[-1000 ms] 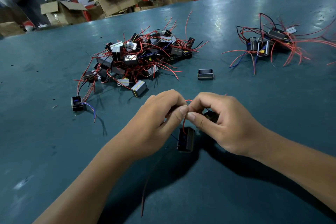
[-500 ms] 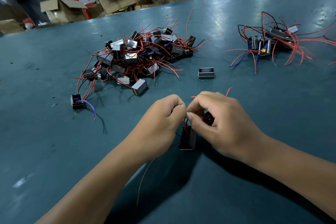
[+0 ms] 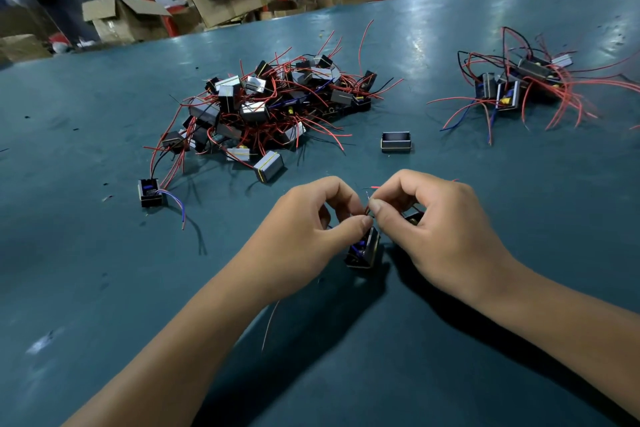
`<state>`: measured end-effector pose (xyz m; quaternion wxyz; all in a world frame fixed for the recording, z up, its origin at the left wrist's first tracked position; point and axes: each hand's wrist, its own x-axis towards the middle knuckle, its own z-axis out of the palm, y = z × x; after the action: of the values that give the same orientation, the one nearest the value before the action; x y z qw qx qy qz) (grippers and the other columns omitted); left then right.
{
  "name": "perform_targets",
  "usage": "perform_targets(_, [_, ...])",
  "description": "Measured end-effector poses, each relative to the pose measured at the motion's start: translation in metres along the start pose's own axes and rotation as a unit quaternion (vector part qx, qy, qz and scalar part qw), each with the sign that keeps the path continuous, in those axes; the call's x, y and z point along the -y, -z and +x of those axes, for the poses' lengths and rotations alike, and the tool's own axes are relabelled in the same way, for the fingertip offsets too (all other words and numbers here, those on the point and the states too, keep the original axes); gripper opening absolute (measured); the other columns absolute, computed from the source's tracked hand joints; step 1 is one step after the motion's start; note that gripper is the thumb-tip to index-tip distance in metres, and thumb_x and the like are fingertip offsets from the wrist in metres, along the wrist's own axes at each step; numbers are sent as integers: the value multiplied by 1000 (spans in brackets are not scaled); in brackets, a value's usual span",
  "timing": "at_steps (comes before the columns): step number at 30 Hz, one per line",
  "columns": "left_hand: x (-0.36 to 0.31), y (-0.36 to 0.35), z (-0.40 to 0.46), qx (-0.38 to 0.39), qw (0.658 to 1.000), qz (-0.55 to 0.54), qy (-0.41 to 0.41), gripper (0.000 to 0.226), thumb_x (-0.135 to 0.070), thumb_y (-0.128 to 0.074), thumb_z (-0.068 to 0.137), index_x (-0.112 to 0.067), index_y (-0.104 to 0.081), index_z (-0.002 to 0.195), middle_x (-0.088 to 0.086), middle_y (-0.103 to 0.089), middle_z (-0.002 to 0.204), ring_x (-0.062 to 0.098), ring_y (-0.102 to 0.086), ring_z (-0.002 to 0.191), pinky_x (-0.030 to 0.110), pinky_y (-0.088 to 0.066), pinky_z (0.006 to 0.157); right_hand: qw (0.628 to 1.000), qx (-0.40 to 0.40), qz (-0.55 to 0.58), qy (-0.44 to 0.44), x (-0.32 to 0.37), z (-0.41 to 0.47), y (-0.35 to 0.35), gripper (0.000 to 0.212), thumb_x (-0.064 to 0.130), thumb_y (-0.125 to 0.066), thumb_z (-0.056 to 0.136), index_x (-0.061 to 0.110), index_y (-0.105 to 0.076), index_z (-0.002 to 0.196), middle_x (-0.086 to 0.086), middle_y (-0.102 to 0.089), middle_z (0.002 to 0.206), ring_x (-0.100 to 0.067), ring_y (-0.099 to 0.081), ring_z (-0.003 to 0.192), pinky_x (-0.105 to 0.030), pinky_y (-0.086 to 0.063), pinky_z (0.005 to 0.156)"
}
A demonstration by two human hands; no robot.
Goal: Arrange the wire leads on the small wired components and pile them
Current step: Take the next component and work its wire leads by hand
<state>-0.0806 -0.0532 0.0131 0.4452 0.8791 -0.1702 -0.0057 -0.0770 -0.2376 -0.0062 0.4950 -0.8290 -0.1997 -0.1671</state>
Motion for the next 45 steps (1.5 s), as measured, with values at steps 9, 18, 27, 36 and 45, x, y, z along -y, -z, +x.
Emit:
perform_targets(9, [5,3,2,-49,990,106,-76,11,-24,-75,90,-29,-67,84,-11,-63,84,3,-50,69,16,-34,64,999,40,-1,-2,0,2,6,12,16,-72,88,24,-70,80,18,-68,76,1,-62,71,-8,-41,62])
perform_targets(18, [10,9,2,-40,990,118,-64,12,-25,-73,91,-31,-65,85,-21,-61,80,19,-46,62,31,-40,57,999,43,-19,-1,1,2,7,12,11,-72,85,22,-73,81,20,-66,68,2,-62,70,-7,-41,63])
perform_targets(27, [6,5,2,-32,997,20,-63,13,-39,-66,95,-30,-68,87,-11,-67,80,38,-57,69,52,-48,62,998,55,-35,13,7,1,11,8,14,-73,85,21,-75,82,12,-71,73,-6,-67,74,-22,-50,69])
perform_targets(36, [8,1,3,-12,999,-4,-45,13,-43,-61,92,-32,-64,86,-7,-63,76,25,-56,67,41,-47,64,997,62,-33,-40,2,14,22,10,19,-68,86,27,-72,83,18,-69,70,-3,-66,64,-9,-45,59])
perform_targets(45, [10,3,1,-24,998,13,-58,5,-34,-69,94,-34,-70,89,-14,-61,73,2,-44,55,13,-35,55,991,113,-62,-23,4,16,28,16,15,-66,89,29,-72,88,20,-70,77,0,-66,75,-5,-41,66])
